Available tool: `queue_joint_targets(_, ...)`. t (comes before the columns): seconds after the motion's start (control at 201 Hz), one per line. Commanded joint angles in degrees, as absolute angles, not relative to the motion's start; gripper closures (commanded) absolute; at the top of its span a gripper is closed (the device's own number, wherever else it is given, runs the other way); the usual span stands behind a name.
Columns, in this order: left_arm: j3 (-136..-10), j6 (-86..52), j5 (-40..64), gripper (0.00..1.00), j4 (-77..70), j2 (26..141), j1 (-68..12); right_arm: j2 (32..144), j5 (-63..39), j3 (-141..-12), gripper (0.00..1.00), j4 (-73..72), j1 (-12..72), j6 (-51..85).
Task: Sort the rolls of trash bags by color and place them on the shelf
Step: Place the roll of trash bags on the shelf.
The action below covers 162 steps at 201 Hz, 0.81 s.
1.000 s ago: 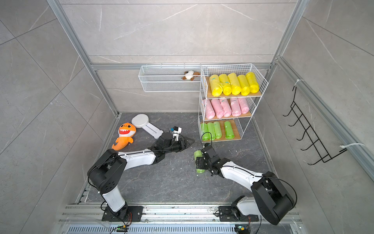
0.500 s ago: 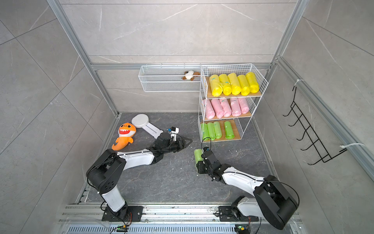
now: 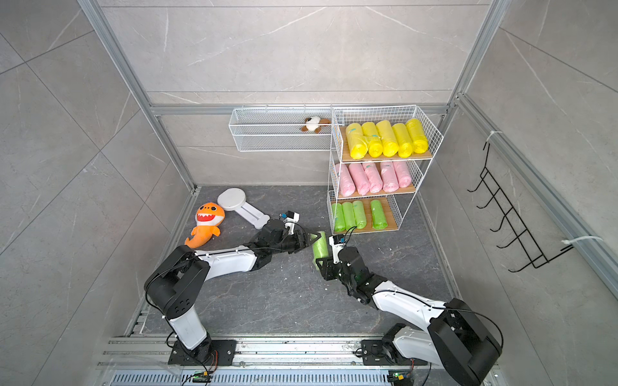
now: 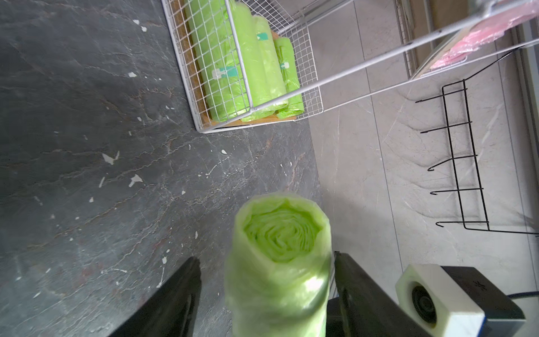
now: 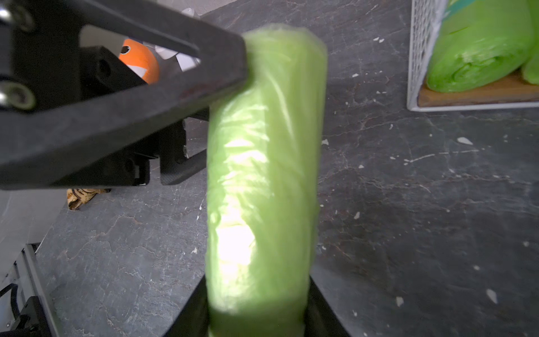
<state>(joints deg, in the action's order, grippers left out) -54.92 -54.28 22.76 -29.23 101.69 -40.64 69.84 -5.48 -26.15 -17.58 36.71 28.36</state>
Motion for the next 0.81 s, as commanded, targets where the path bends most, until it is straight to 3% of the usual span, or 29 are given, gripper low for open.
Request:
queue_joint_targets(0.0, -57.5, -52.5, 25.3, 0.28, -29.6, 103.0, -40.9, 70.6, -8.5, -26.7, 0.67, -23.1, 36.9, 25.9)
queue_joint_targets(0.214, -59.8, -52.6, 26.5, 0.43, -29.9, 104.1, -40.9, 72.0, -7.7, -27.4, 0.67, -22.0, 36.9, 24.9)
queue_joint_targets(0.333, -58.8, -53.1, 24.4, 0.55, -30.2, 102.6, -40.7, 71.0, -4.1, -26.2, 0.58, -21.5, 36.5, 25.9)
queue_joint_targets(0.602, -53.4, -61.4, 20.0, 0.6, -40.5, 99.7, -40.3, 75.8, -6.9, -22.6, 0.36, -37.0, 35.6, 33.2)
queue_joint_targets(0.801, -51.5, -66.8, 20.7, 0.61, -46.4, 99.6, -40.3, 84.7, -9.1, -20.5, 0.29, -52.3, 35.7, 39.1)
